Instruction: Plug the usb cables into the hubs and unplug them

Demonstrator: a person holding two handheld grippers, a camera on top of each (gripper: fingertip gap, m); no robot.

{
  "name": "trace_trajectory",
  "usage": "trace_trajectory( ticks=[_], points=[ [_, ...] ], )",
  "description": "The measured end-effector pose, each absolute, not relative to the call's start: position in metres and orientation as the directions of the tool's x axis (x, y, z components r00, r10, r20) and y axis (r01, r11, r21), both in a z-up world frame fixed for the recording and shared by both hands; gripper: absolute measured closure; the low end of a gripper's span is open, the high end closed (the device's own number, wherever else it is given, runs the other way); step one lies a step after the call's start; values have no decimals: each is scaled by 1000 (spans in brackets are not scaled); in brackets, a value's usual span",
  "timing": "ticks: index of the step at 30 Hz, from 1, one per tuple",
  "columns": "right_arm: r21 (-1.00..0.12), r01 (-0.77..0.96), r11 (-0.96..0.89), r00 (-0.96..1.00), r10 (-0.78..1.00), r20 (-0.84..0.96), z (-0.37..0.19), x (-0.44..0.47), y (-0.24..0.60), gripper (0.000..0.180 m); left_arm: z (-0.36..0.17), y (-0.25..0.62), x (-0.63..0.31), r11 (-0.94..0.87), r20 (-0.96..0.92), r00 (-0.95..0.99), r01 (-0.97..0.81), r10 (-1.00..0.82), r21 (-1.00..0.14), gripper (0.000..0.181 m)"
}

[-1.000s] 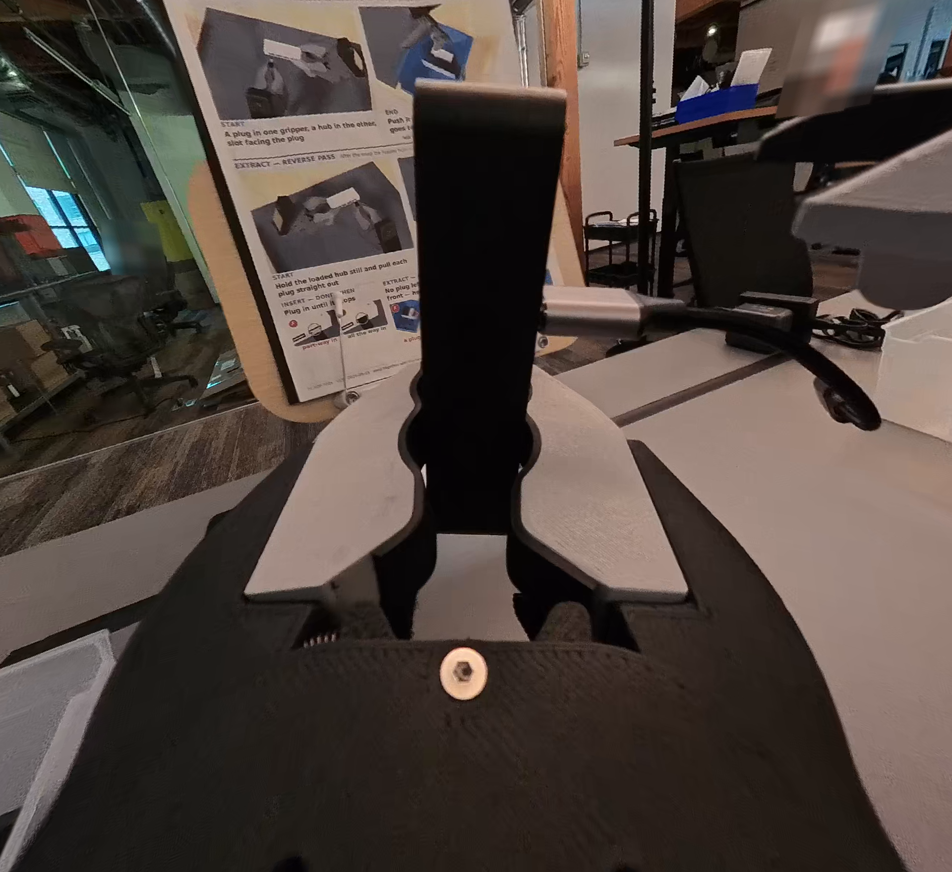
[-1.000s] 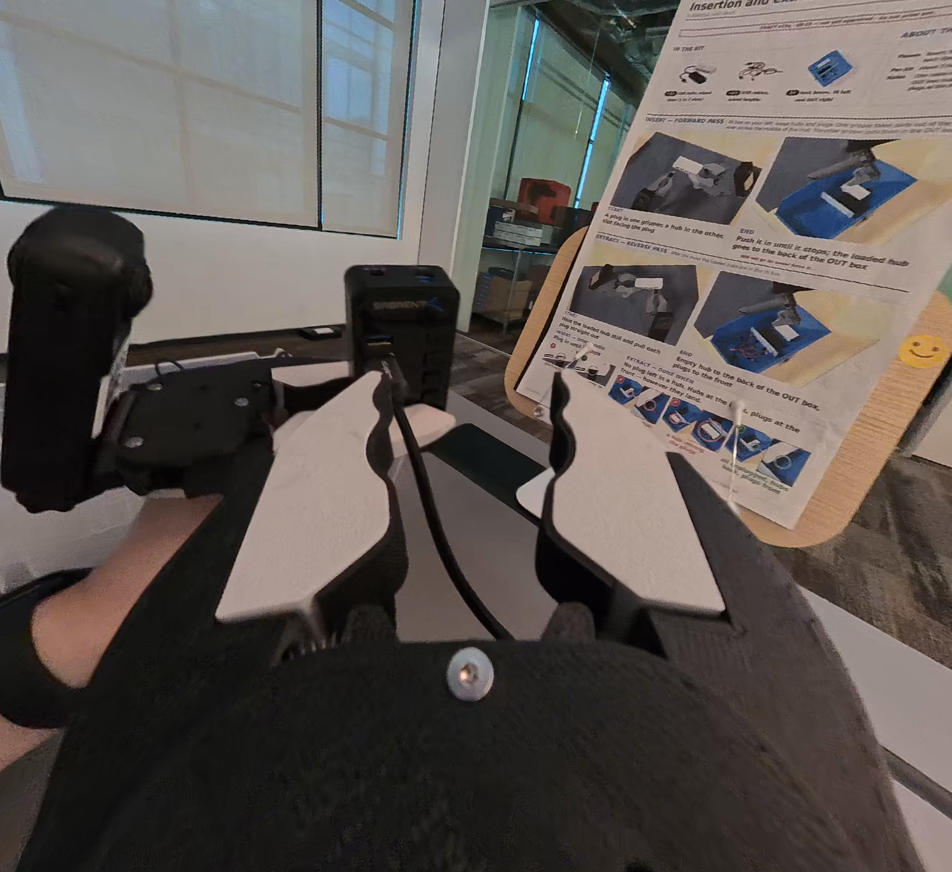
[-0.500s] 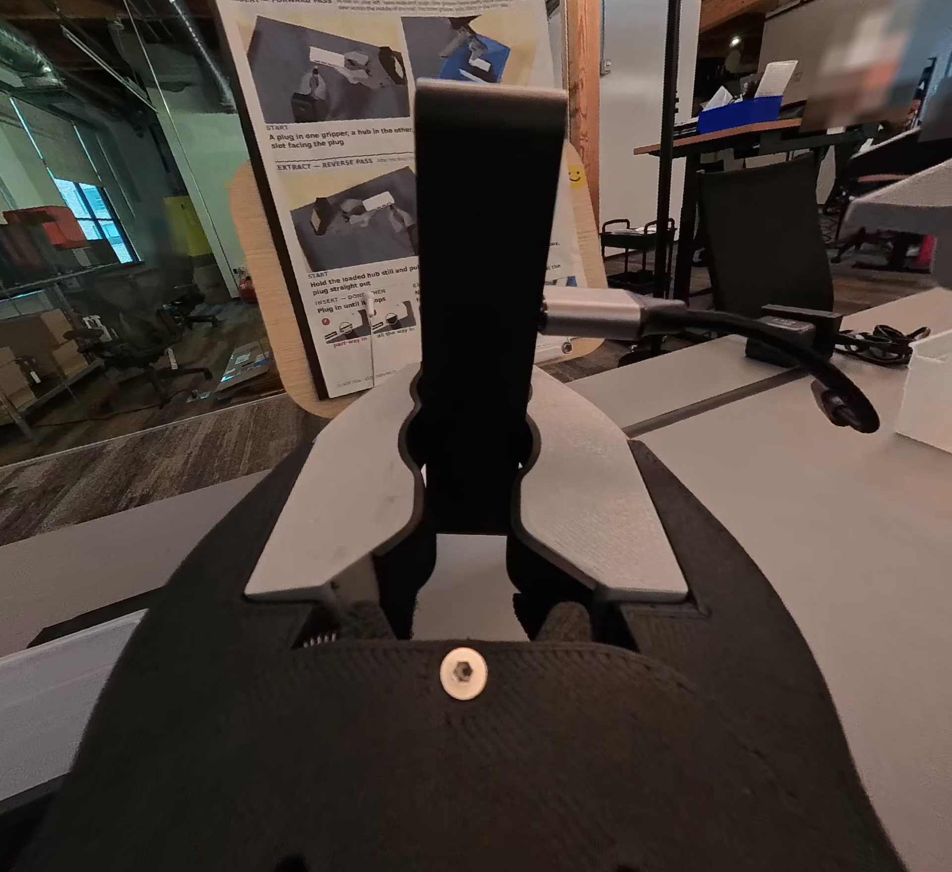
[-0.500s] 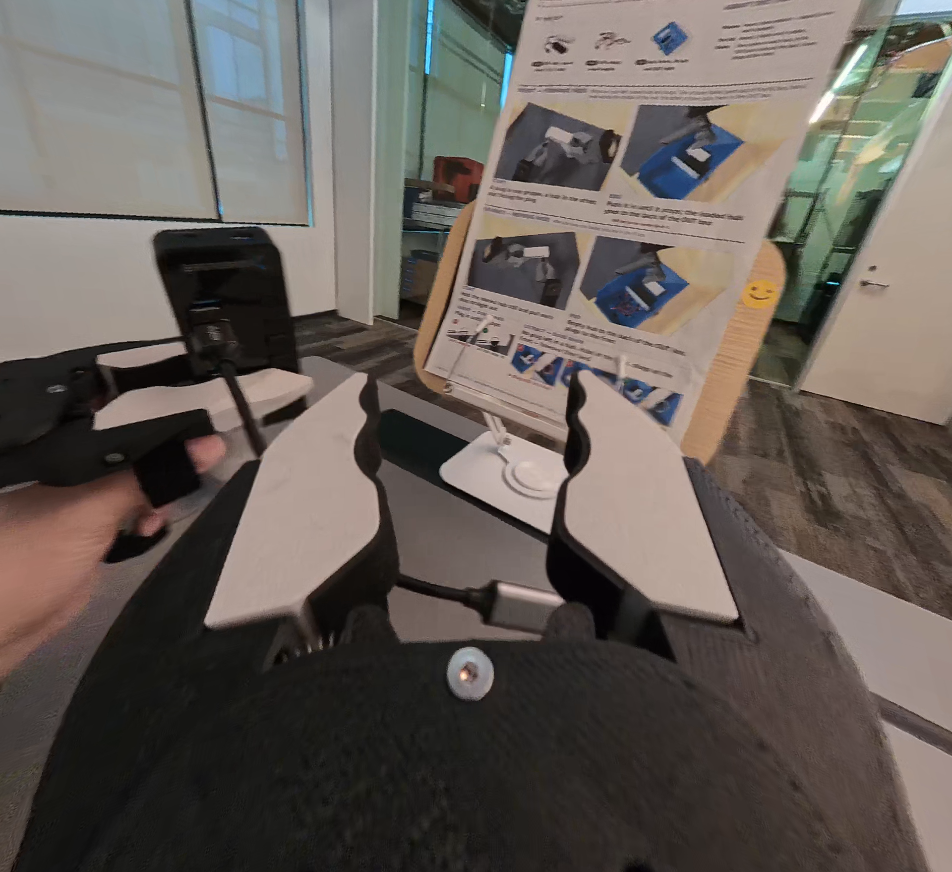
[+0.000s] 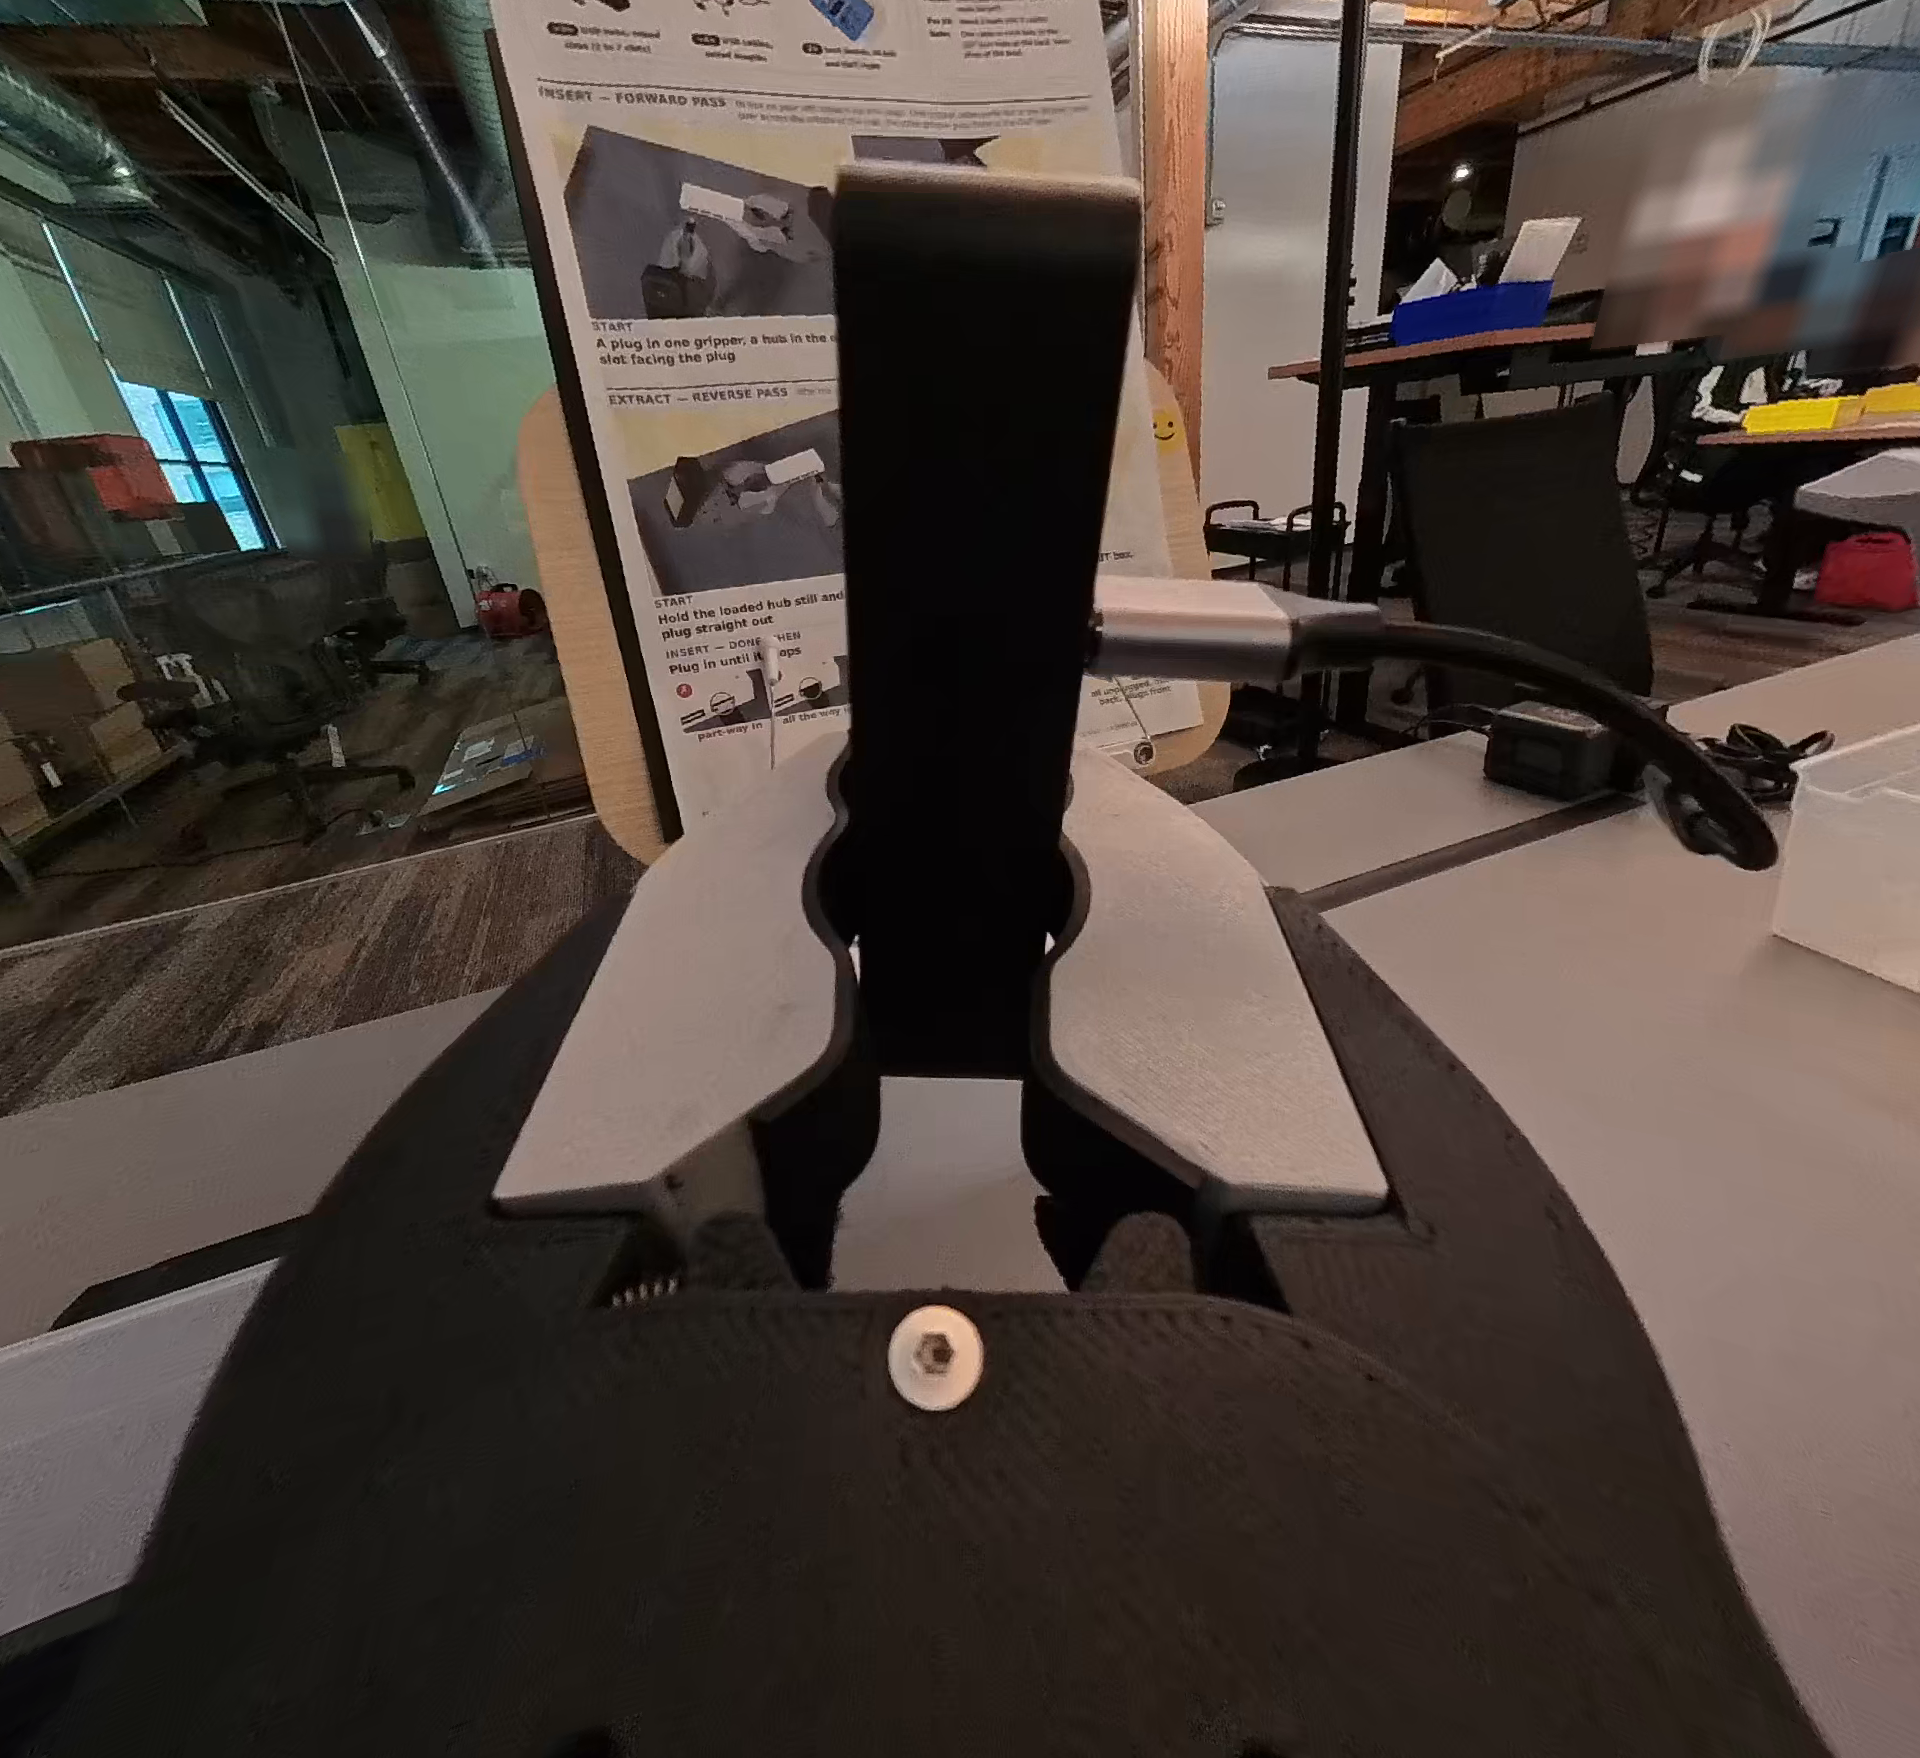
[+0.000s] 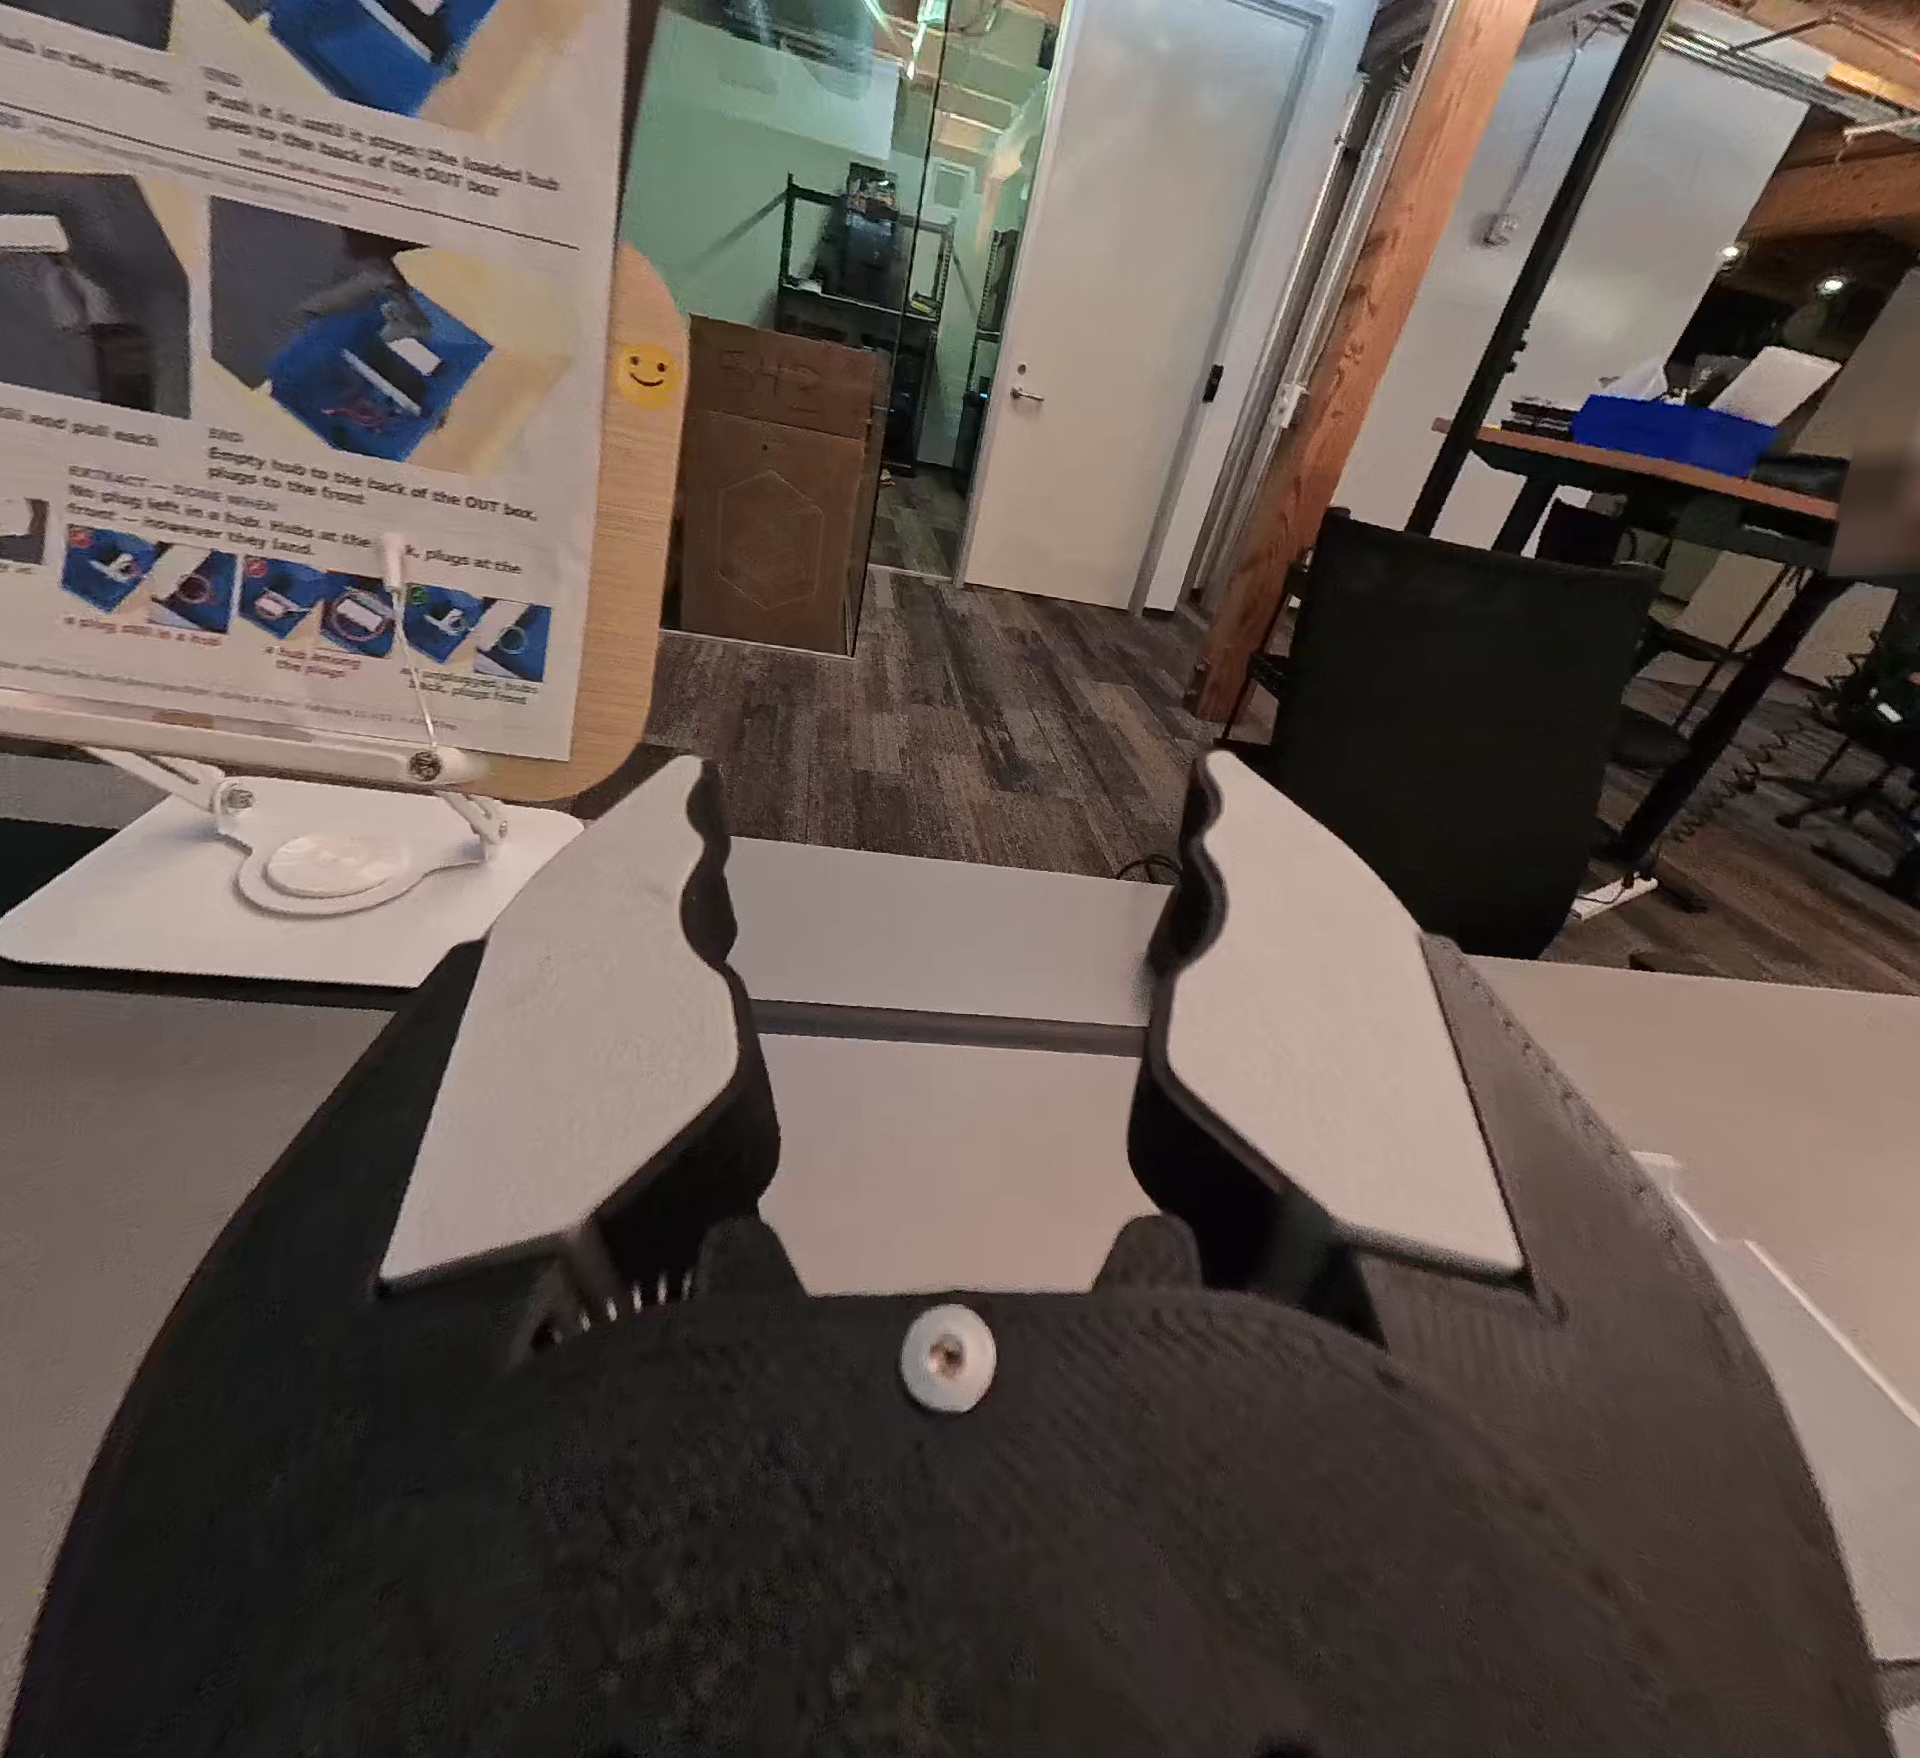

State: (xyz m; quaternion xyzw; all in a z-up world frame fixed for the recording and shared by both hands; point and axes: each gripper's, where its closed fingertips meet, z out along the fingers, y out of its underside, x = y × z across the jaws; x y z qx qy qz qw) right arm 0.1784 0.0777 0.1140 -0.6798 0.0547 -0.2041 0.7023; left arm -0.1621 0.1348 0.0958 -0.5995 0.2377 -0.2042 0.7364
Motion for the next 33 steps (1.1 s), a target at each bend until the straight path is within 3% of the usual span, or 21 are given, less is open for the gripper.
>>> trace_trajectory(
  ticks=[20,23,25,27,30,33],
  points=[
    [-944,324,-58,887,-327,325,110,155,87,96,86,126,-136,199,-136,758,-8,-638,-980,152],
    [-940,320,114,947,-80,312,128,86,84,99,79,124,-126,200,-146,742,-16,-654,-980,152],
    [-954,134,269,937,278,211,145,10,65,109,74,122,-118,202,-154,732,-23,-663,-979,152],
    [-953,-106,285,827,557,74,155,-47,40,116,72,118,-111,216,-165,723,-23,-671,-976,152],
    [-977,-98,190,725,686,61,135,-99,38,131,70,111,-101,222,-174,703,-24,-690,-975,152],
    [-985,21,169,758,640,126,113,-112,53,142,71,106,-96,231,-177,695,-16,-697,-973,152]
  ],
)
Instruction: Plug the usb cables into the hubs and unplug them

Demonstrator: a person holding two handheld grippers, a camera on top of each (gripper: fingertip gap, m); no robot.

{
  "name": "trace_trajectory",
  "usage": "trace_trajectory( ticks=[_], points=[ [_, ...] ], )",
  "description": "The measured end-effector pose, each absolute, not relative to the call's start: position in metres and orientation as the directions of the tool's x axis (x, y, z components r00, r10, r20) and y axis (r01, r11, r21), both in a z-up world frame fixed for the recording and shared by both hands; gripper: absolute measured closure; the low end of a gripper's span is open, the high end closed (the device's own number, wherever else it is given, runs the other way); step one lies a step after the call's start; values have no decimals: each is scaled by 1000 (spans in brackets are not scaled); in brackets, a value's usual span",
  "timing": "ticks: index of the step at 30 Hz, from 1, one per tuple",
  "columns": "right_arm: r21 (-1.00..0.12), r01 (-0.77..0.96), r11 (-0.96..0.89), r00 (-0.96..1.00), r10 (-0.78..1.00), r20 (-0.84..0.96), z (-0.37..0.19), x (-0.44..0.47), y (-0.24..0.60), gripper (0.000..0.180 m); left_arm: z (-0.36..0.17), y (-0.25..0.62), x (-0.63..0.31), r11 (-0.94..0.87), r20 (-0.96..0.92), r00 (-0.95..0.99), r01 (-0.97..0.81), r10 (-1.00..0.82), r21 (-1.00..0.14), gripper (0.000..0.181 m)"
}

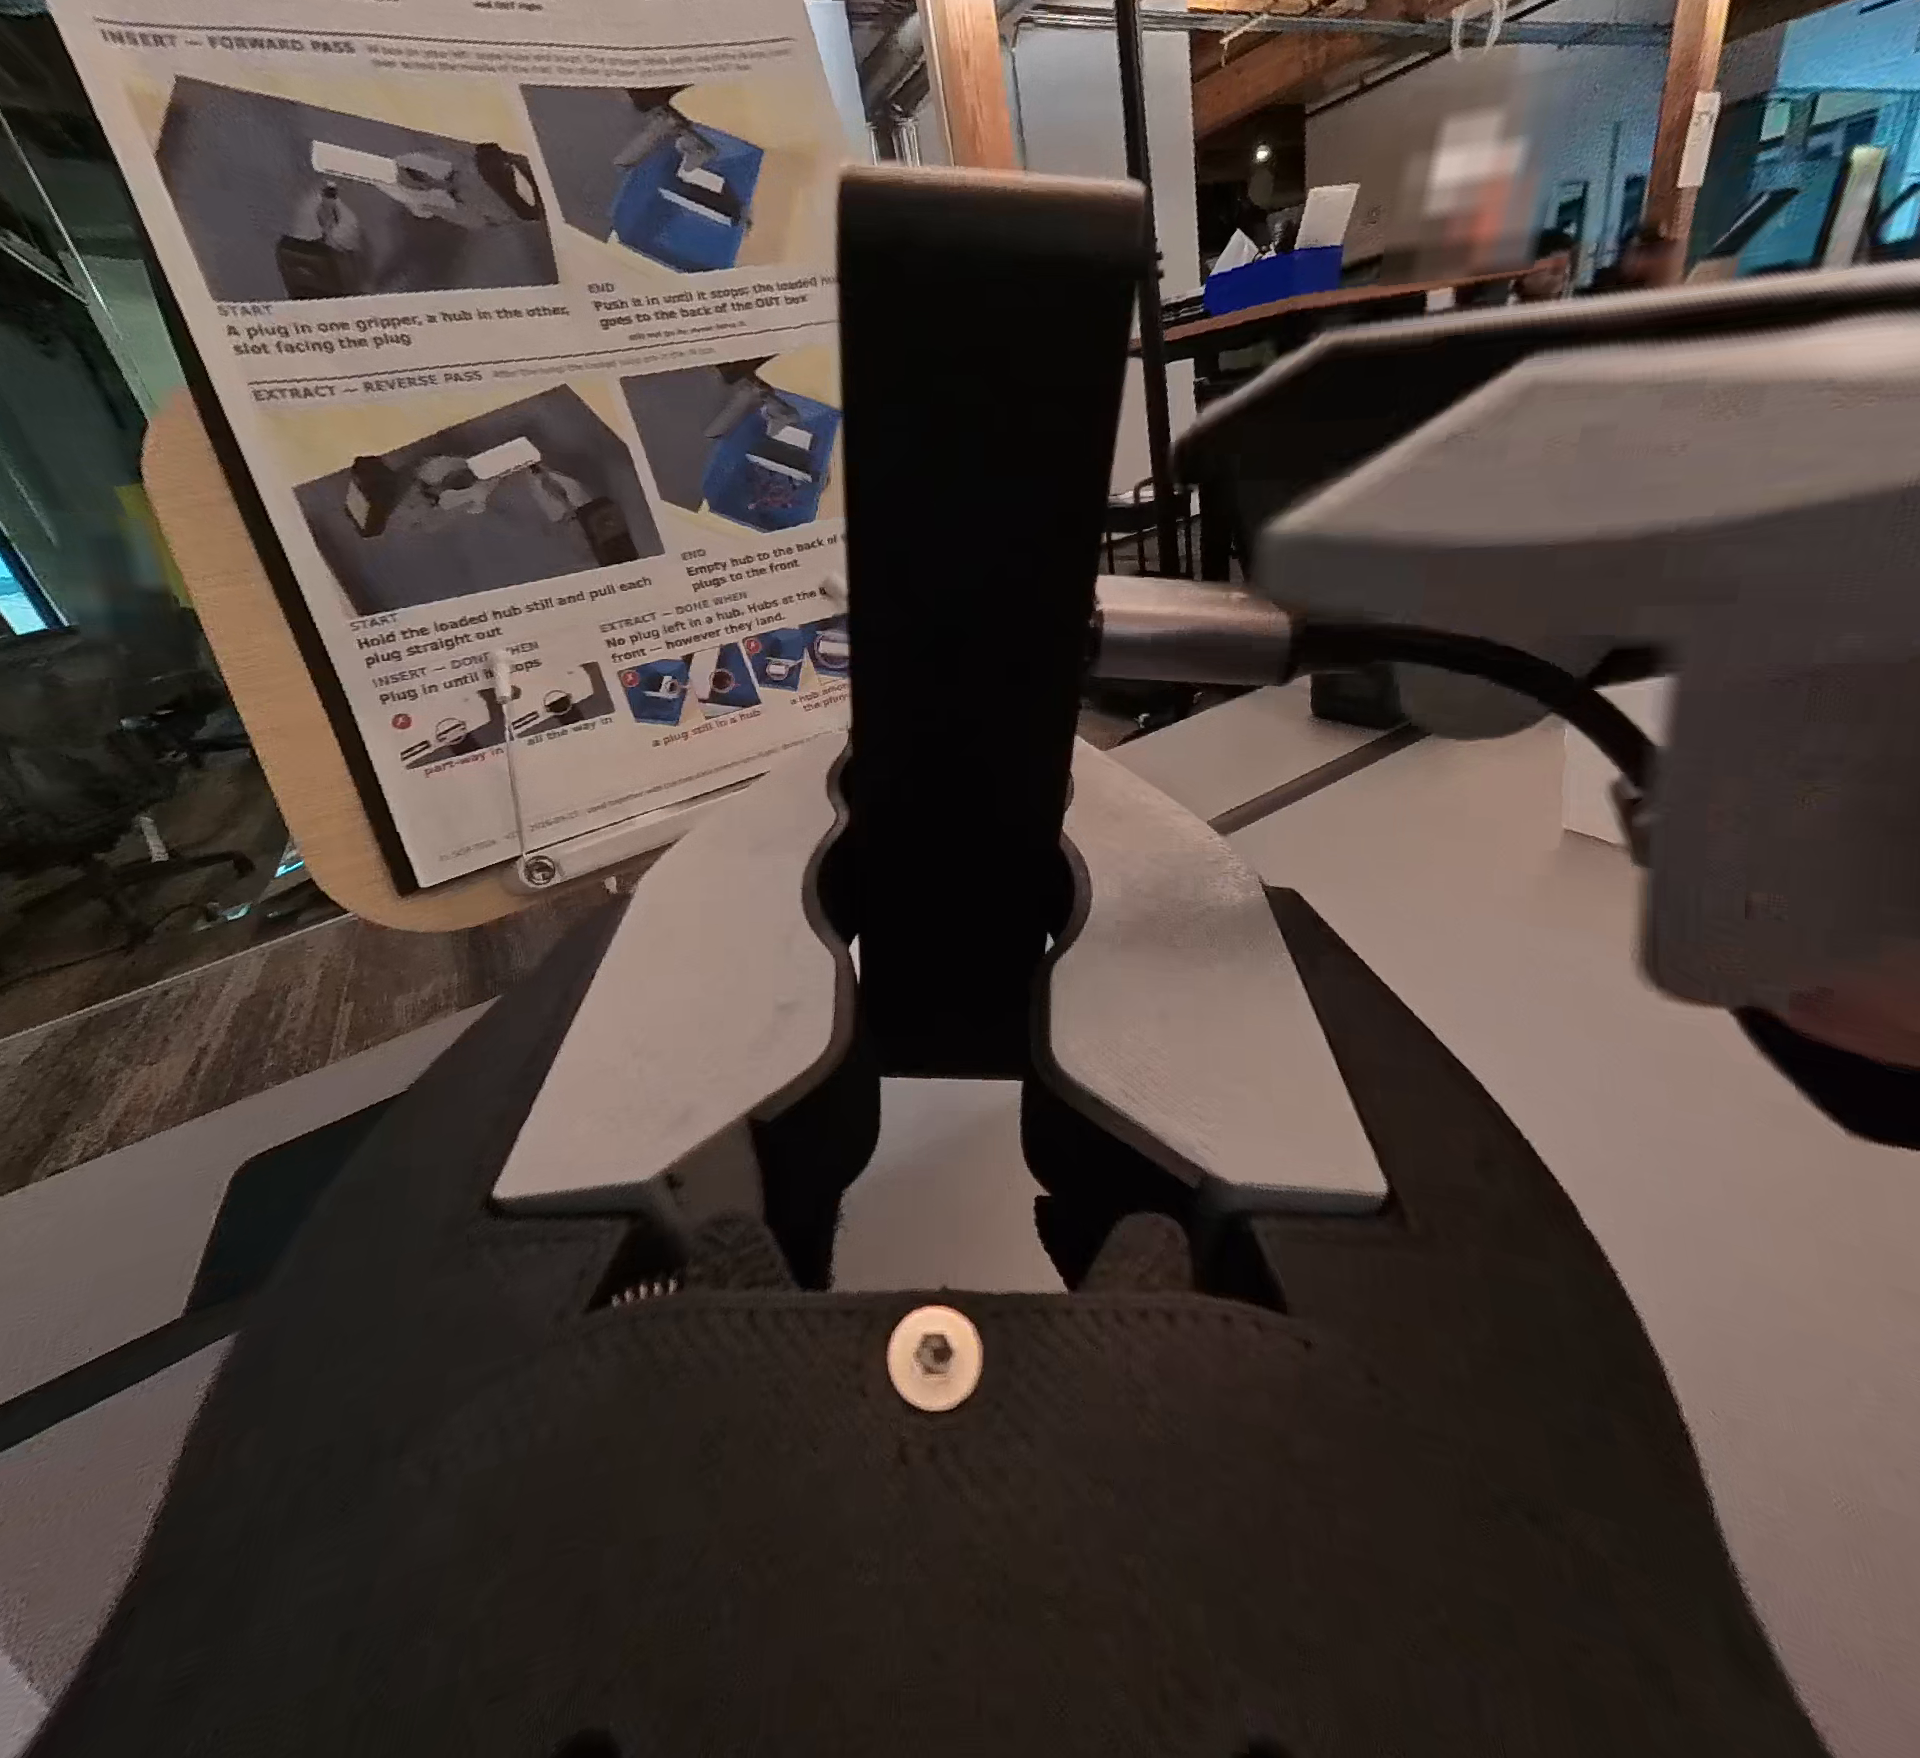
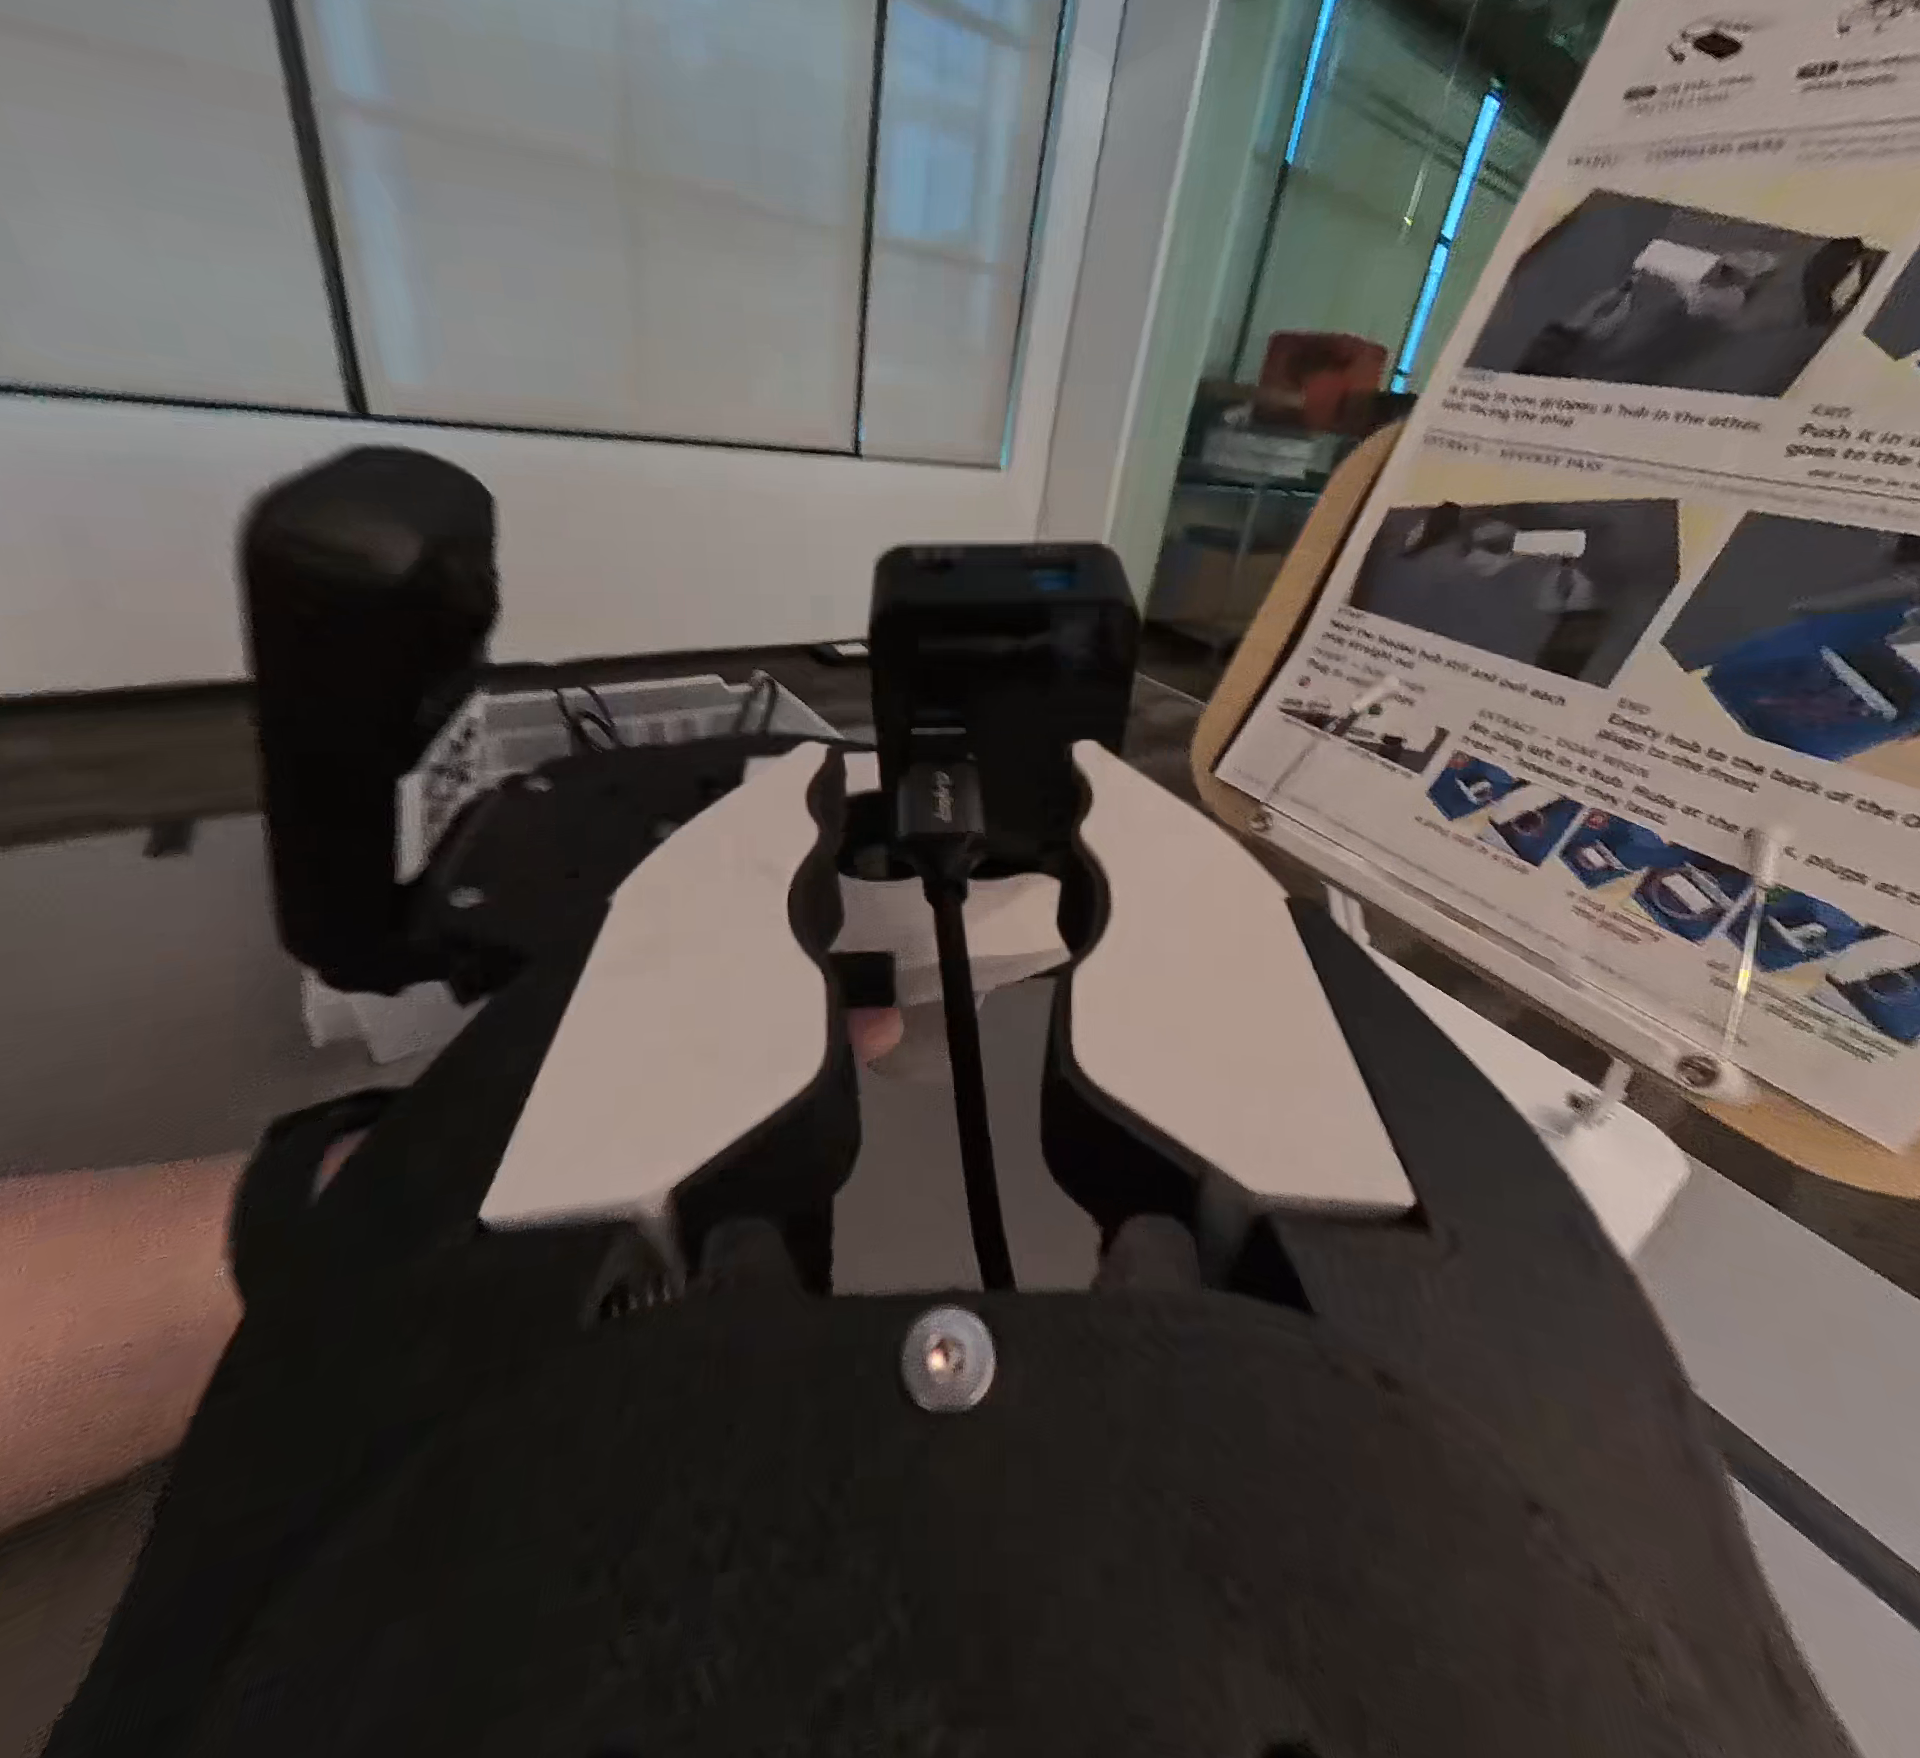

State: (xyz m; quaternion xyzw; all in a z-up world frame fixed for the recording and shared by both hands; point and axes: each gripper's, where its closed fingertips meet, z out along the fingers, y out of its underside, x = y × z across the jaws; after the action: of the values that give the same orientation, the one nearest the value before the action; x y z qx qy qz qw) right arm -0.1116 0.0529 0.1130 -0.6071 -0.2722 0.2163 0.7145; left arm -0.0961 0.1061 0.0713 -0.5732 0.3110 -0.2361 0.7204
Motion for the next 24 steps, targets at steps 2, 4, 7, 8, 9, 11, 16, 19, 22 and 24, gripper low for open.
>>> trace_trajectory(
  ticks=[2,4,7,8,9,11,16,19,22,24],
  points=[
    [-985,67,159,769,621,153,107,-113,58,142,73,105,-97,235,-176,694,-10,-698,-972,152],
    [-985,75,153,761,630,156,104,-115,58,147,76,105,-98,237,-173,695,-3,-698,-971,152],
    [-989,38,144,737,664,125,103,-121,55,159,77,105,-100,256,-191,701,-13,-687,-967,152],
    [-988,28,149,737,665,121,104,-121,55,159,77,105,-100,257,-192,702,-13,-686,-966,152],
    [-987,15,159,740,662,118,106,-120,55,160,77,105,-100,256,-191,701,-12,-687,-967,152],
    [-986,10,164,745,656,117,105,-119,56,162,75,106,-99,249,-186,701,-14,-688,-968,152],
    [-994,11,112,740,668,83,99,-119,61,161,72,105,-95,253,-206,698,-37,-686,-967,153],
    [-991,-4,133,749,657,85,99,-118,61,161,70,106,-93,210,-164,689,-17,-707,-978,152],
    [-986,4,166,777,620,108,98,-120,63,161,68,109,-93,162,-121,678,-4,-725,-987,151],
    [-980,34,195,803,579,143,97,-121,63,161,67,111,-95,170,-138,681,-20,-719,-985,151]
  ],
)
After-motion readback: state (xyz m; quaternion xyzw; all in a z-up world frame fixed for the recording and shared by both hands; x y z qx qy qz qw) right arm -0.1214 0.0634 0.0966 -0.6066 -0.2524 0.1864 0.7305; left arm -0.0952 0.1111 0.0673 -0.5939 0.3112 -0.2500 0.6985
